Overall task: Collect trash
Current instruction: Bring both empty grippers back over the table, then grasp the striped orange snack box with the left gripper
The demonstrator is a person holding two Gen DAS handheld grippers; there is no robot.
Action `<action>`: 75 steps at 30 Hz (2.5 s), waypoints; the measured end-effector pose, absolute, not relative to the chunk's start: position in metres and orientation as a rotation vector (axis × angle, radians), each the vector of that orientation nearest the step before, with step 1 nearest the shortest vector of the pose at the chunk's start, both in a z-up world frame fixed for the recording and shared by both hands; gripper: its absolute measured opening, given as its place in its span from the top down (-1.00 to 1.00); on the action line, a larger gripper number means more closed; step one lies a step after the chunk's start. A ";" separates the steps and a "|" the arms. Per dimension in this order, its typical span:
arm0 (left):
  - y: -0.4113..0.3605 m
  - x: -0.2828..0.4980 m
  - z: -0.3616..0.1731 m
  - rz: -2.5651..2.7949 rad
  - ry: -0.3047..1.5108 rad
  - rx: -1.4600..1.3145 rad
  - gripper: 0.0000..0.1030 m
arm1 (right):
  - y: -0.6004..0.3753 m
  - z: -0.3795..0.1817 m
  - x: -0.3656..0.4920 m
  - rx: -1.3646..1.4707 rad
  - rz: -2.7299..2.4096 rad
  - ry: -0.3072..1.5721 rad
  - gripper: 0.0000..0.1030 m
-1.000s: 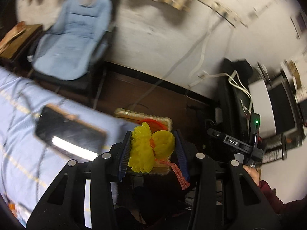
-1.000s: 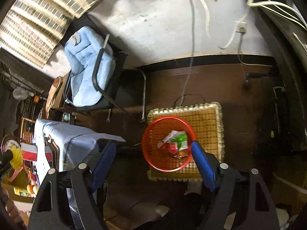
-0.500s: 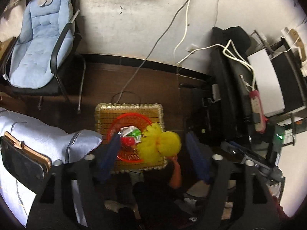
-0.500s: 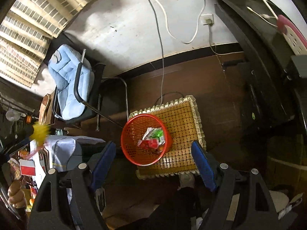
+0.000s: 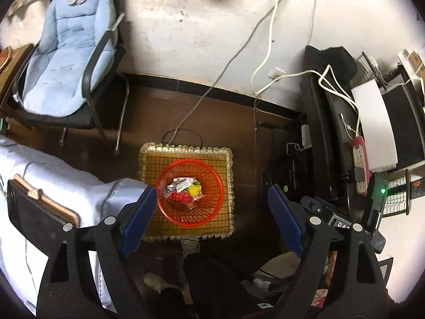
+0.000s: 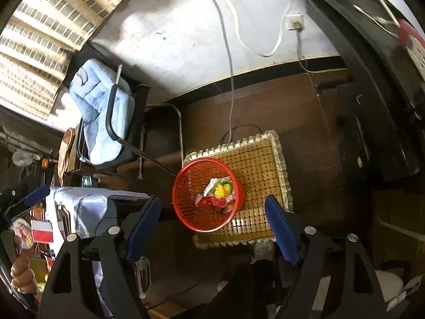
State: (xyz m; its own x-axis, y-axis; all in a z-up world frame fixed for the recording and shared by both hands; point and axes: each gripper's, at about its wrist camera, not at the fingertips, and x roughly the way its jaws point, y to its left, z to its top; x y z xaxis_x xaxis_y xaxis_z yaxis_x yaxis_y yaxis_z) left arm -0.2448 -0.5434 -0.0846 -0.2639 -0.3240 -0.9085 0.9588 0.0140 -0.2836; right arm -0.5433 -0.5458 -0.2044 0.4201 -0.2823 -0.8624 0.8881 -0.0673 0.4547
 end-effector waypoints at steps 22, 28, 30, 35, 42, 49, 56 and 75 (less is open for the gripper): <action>-0.433 -0.107 -0.055 -1.352 1.148 0.524 -0.60 | -0.506 -0.113 -0.402 0.960 -0.983 0.743 -0.66; -0.381 -0.044 -0.057 -1.208 1.169 0.408 -0.61 | -0.498 -0.099 -0.351 0.880 -0.900 0.782 -0.71; -0.358 -0.022 -0.058 -1.152 1.180 0.364 -0.61 | -0.494 -0.094 -0.328 0.853 -0.859 0.801 -0.71; -0.285 0.035 -0.062 -0.971 1.195 0.236 -0.61 | -0.483 -0.087 -0.267 0.777 -0.730 0.858 -0.71; -0.139 0.095 -0.070 -0.641 1.199 0.035 -0.61 | -0.439 -0.071 -0.155 0.617 -0.481 0.946 -0.72; -0.021 0.121 -0.086 -0.394 1.228 -0.113 -0.61 | -0.372 -0.060 -0.078 0.491 -0.274 1.011 -0.72; -0.032 0.137 -0.096 -0.428 1.226 0.018 -0.61 | -0.342 -0.057 -0.076 0.401 -0.287 1.054 -0.72; -0.108 0.181 -0.148 -0.676 1.231 0.243 -0.11 | -0.366 -0.053 -0.179 0.546 -0.666 1.018 -0.72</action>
State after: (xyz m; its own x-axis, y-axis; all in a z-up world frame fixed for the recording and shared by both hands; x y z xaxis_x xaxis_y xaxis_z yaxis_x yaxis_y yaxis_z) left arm 0.1806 -0.1081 -0.1480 0.1694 -0.3435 -0.9237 0.5951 0.7828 -0.1820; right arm -0.1788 -0.3655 -0.0535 0.3630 -0.2465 -0.8986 0.7247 0.6809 0.1060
